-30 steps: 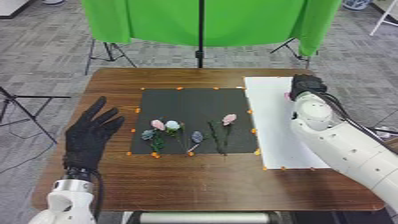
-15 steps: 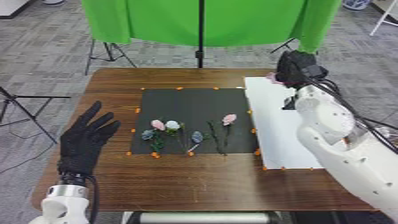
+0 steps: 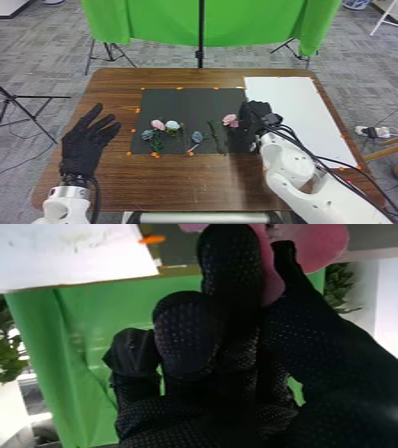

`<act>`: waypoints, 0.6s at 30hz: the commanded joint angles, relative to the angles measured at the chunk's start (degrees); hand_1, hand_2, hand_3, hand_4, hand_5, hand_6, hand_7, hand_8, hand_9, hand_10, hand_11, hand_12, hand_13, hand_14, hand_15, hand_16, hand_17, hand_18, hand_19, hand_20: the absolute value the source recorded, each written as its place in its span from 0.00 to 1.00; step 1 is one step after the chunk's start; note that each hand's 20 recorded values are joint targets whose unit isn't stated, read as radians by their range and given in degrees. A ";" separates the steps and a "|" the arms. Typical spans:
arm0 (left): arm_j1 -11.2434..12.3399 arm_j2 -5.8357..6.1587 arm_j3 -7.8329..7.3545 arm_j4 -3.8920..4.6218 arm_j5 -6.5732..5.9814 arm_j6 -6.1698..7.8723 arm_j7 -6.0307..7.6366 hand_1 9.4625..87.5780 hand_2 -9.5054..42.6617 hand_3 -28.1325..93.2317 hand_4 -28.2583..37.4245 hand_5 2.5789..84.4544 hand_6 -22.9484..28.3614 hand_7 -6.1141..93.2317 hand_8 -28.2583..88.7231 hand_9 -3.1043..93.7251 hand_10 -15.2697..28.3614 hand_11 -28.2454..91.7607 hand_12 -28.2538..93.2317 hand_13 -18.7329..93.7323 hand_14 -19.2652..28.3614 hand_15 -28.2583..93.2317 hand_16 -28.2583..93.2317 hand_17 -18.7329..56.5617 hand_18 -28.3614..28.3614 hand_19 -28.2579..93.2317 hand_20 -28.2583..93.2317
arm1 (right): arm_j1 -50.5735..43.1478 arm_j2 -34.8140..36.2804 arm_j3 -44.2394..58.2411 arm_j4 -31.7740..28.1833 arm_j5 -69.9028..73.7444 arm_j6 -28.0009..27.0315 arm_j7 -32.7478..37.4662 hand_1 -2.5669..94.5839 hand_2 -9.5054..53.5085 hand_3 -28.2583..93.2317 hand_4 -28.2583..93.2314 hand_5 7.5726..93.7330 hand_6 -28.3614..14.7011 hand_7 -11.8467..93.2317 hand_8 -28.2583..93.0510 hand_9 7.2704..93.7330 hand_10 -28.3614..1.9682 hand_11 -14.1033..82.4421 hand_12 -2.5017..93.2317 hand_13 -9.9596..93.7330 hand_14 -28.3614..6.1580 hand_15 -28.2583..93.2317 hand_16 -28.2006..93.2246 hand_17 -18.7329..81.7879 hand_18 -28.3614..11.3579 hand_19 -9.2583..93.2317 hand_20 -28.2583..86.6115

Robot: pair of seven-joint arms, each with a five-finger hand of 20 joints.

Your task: Arrange flowers

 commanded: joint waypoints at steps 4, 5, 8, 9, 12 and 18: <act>1.38 0.60 0.03 -0.02 -0.60 0.57 0.23 0.15 0.31 0.87 0.00 0.36 0.56 0.21 0.15 0.37 0.78 0.43 0.33 0.39 0.96 0.67 0.16 0.13 0.93 0.66 0.45 | -4.53 -1.05 4.41 -3.09 -5.05 -4.08 -3.36 0.54 0.00 0.82 0.00 0.88 0.72 0.27 0.24 0.98 0.74 0.34 0.37 0.79 0.65 0.85 0.38 0.46 0.20 1.00 0.76; 1.39 0.57 0.07 0.01 -0.64 0.63 0.35 0.15 0.31 0.87 0.00 0.36 0.56 0.21 0.15 0.37 0.78 0.43 0.33 0.39 0.96 0.67 0.16 0.14 0.93 0.66 0.45 | -5.16 -1.21 5.15 -3.58 -5.83 -4.93 -4.12 0.52 0.00 0.82 0.00 0.86 0.72 0.27 0.23 0.96 0.72 0.36 0.36 0.77 0.63 0.86 0.38 0.46 0.19 1.00 0.77; 1.49 0.29 -0.10 -0.05 -0.41 0.55 0.21 0.15 0.31 0.87 0.00 0.36 0.56 0.21 0.15 0.37 0.78 0.43 0.33 0.39 0.96 0.67 0.16 0.13 0.93 0.66 0.45 | -6.31 -1.29 6.54 -4.87 -8.60 -7.14 -6.19 0.46 0.00 0.84 0.00 0.81 0.72 0.27 0.21 0.91 0.69 0.44 0.30 0.75 0.60 0.87 0.37 0.44 0.19 1.00 0.77; 1.42 0.20 -0.20 0.01 -0.31 0.44 0.10 0.15 0.31 0.87 0.00 0.36 0.56 0.21 0.15 0.37 0.78 0.43 0.33 0.39 0.96 0.67 0.16 0.13 0.93 0.66 0.45 | -6.38 -1.39 6.72 -5.14 -9.34 -7.85 -6.45 0.44 0.00 0.85 0.00 0.80 0.72 0.27 0.19 0.89 0.66 0.51 0.25 0.74 0.58 0.87 0.37 0.44 0.19 1.00 0.77; 1.46 -0.06 -0.33 -0.01 -0.14 0.41 0.03 0.16 0.31 0.88 0.00 0.36 0.56 0.21 0.15 0.37 0.78 0.43 0.33 0.39 0.96 0.67 0.16 0.13 0.93 0.66 0.45 | -6.10 -1.74 6.81 -5.22 -9.69 -8.52 -7.43 0.40 0.00 0.86 0.00 0.77 0.73 0.27 0.13 0.85 0.63 0.57 0.24 0.72 0.55 0.88 0.37 0.42 0.18 1.00 0.77; 1.21 -0.19 0.16 0.08 -0.07 0.25 0.28 0.16 0.31 0.88 0.00 0.36 0.56 0.21 0.15 0.37 0.78 0.43 0.33 0.39 0.96 0.67 0.16 0.13 0.93 0.66 0.45 | -6.06 -1.49 7.14 -5.98 -9.55 -9.61 -7.21 0.37 0.00 0.83 0.00 0.72 0.71 0.27 0.13 0.81 0.58 0.59 0.23 0.70 0.53 0.89 0.37 0.41 0.18 1.00 0.77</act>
